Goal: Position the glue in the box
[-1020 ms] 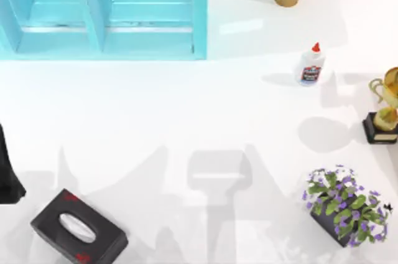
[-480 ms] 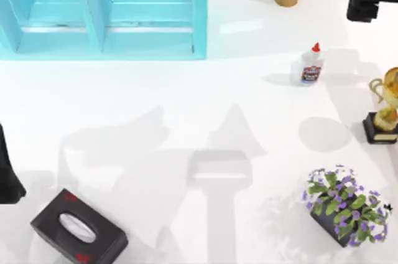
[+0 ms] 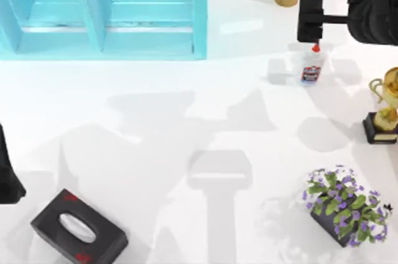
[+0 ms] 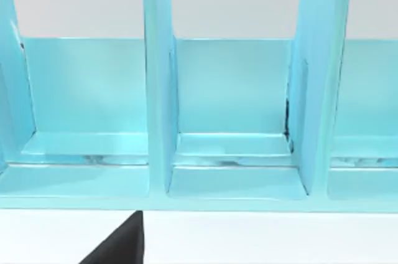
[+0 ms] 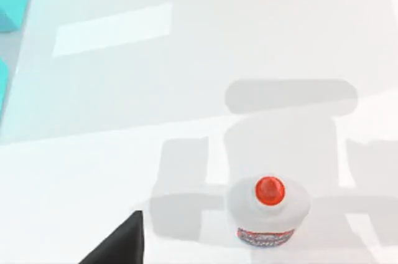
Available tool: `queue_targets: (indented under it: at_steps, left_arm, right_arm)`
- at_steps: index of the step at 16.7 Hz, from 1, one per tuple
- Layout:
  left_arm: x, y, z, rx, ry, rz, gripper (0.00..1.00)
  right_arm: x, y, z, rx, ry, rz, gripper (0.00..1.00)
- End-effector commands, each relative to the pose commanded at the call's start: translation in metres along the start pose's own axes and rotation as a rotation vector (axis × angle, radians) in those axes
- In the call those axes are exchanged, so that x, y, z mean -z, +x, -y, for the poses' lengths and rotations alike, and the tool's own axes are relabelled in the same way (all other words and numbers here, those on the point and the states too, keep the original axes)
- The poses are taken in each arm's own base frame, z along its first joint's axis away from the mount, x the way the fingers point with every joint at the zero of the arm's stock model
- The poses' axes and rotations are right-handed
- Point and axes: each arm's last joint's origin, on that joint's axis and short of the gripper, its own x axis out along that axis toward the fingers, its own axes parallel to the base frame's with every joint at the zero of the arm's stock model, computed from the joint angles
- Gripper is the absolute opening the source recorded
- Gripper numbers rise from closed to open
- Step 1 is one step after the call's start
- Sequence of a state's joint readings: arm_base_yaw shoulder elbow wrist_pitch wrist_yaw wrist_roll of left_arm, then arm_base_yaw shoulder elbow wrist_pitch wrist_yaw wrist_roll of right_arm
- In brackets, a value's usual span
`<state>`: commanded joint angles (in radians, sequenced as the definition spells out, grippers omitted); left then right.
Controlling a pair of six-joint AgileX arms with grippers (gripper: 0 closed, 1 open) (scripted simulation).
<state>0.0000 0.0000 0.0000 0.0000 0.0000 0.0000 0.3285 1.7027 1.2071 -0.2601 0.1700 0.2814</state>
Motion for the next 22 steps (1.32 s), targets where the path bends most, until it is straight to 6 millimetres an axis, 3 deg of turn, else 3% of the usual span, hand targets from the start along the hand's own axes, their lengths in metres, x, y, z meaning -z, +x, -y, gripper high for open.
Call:
queue_targets:
  at_steps: [6, 15, 19, 22]
  left_arm:
    - [0.000, 0.000, 0.000, 0.000, 0.000, 0.000, 1.00]
    - [0.000, 0.000, 0.000, 0.000, 0.000, 0.000, 1.00]
    - [0.000, 0.000, 0.000, 0.000, 0.000, 0.000, 1.00]
    - [0.000, 0.000, 0.000, 0.000, 0.000, 0.000, 1.00]
  right_arm:
    - [0.034, 0.047, -0.018, 0.090, -0.038, -0.139, 1.00]
    - [0.036, 0.053, -0.018, 0.098, -0.039, -0.144, 1.00]
    - [0.031, 0.089, -0.029, 0.094, -0.038, -0.130, 1.00]
    - [0.038, 0.123, -0.026, 0.097, -0.040, -0.140, 1.00]
